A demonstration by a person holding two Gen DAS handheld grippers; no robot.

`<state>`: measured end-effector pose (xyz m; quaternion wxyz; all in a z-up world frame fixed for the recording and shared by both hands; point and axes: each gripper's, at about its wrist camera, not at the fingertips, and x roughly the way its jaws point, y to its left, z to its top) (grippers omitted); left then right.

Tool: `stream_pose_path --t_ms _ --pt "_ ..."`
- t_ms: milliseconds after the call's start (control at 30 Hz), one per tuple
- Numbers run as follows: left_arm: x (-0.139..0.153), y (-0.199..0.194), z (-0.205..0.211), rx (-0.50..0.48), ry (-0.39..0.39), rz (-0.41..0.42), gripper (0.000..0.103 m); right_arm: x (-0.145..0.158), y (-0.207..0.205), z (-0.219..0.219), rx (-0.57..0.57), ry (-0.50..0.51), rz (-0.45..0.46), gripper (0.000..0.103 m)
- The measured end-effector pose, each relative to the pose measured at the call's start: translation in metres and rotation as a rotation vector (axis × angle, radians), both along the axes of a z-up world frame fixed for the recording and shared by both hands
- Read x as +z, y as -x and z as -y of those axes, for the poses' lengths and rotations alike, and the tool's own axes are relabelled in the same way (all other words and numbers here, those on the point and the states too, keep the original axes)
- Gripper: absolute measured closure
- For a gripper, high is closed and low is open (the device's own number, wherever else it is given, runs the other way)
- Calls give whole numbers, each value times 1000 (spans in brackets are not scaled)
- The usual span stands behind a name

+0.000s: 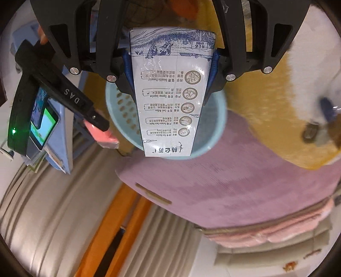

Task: Collect trash
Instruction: 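Carry carton and pink bag over the basket and open both tools, then grasp the clear plastic bottle with the right tool while the left tool grasps the red-white paper cup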

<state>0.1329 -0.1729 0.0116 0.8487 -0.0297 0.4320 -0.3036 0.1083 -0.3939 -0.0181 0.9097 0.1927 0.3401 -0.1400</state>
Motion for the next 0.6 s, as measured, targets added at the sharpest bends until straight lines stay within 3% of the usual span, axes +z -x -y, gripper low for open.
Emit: stream_pose_path --t_ms 233,267,300,367,433,600 --pt "-19 -15 31 -1 -38 -17 51 -16 -8 13 -11 -29 -42 65" --pt "-19 -13 31 -3 -32 -8 47 -18 -11 12 -5 -37 -47 65" --pt "-19 -12 31 -7 -27 8 36 -20 -15 12 3 -45 -55 64" --pt "-17 -8 26 15 -29 35 28 -23 -17 14 2 -44 -64 55" --pt "-15 -4 18 11 -9 38 28 -24 -14 13 -7 -38 -63 42" --pt "-7 5 -2 30 -1 69 28 -18 -5 9 12 -44 -44 42"
